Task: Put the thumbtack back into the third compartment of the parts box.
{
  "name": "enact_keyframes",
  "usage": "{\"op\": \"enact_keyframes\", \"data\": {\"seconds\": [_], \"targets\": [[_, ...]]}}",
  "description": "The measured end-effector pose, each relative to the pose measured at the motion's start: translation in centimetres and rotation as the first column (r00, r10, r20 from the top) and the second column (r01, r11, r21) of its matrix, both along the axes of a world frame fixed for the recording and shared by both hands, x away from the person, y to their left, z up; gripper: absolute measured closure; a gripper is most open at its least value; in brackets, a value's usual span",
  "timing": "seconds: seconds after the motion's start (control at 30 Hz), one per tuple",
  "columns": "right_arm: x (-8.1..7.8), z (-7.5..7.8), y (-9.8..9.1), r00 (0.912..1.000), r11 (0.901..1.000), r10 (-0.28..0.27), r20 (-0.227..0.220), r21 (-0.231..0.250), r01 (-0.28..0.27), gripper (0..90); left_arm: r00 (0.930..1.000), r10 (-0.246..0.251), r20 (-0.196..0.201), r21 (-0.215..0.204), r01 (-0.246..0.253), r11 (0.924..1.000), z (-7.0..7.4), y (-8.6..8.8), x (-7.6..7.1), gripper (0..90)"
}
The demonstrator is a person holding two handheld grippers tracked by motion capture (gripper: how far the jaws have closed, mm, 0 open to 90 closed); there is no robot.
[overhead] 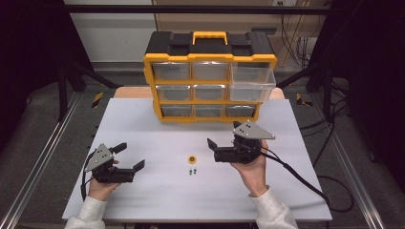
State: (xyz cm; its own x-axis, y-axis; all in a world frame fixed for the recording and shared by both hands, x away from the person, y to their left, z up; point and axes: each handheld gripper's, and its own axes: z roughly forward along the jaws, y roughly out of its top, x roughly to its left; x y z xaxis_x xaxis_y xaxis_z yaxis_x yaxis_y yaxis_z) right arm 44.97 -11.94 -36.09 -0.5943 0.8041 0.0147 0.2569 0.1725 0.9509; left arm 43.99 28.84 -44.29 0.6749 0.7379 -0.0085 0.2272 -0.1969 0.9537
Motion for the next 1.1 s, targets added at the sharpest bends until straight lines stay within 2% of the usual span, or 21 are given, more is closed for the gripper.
{"op": "enact_keyframes", "data": {"seconds": [0.5,0.77,1.1], "targets": [[0.3,-3.8,2.6,0.9953,0.9982,0.042,-0.088,-0.04,-0.046,1.0,1.0,0.0,-0.004,0.0,0.0,1.0,-0.1,0.0,0.0,2.7],[0.4,-5.8,3.4,0.9887,0.9959,0.054,-0.14,-0.064,-0.064,1.6,1.0,0.0,-0.004,0.002,0.0,1.0,-0.1,0.0,0.0,2.6],[0.5,-7.7,4.4,0.9814,0.9925,0.063,-0.181,-0.092,-0.081,3.4,1.0,0.004,-0.003,-0.003,-0.004,1.0,-0.1,0.1,0.0,2.7]]}}
